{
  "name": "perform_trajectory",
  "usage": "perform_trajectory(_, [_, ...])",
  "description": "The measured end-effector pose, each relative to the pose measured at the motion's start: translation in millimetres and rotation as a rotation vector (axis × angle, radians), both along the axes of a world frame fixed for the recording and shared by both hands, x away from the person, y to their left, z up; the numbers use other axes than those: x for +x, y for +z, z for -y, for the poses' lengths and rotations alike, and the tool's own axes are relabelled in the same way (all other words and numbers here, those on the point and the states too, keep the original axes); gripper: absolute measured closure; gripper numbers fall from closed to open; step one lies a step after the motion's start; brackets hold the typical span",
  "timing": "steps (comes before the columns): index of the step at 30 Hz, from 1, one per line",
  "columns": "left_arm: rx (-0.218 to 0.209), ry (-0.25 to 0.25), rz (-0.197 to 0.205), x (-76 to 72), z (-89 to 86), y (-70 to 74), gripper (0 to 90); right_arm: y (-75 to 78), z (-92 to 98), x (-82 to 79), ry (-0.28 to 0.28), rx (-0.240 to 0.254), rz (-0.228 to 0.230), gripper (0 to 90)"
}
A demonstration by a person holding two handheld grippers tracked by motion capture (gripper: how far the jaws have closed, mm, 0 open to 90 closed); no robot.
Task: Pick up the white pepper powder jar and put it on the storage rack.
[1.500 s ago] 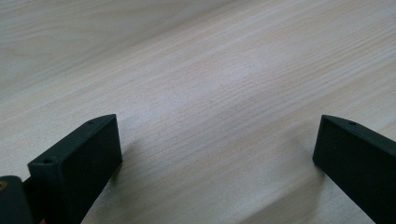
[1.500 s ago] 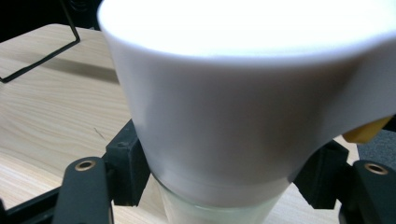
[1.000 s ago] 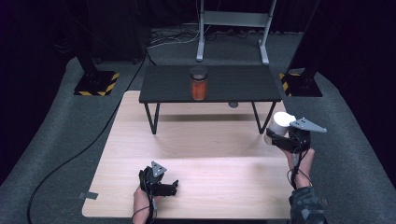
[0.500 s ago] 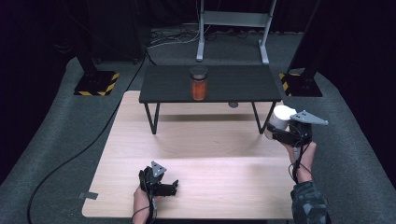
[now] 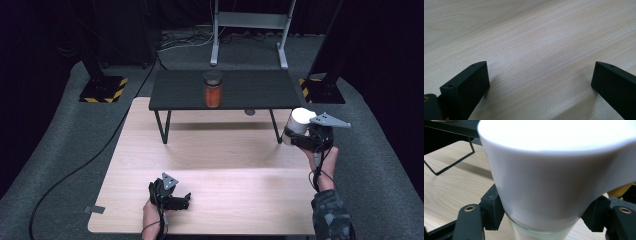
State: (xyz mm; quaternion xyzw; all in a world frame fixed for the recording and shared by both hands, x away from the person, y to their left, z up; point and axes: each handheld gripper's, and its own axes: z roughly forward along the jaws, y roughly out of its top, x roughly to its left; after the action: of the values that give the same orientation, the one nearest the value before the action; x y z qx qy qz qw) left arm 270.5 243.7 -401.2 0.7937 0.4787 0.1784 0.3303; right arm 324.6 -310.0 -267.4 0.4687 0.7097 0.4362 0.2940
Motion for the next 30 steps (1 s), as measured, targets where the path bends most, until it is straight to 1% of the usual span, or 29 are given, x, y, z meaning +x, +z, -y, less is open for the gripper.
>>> perform_trajectory(12, [0.000,0.000,0.000,0.1,-0.1,0.0,1.2,11.8,-5.6,10.2,0.018,-0.008,-0.003,30.3])
perform_trajectory(30, [0.000,0.000,0.000,0.0,-0.2,0.1,1.4,28.8,-8.4,19.3,0.032,0.001,0.008,30.3])
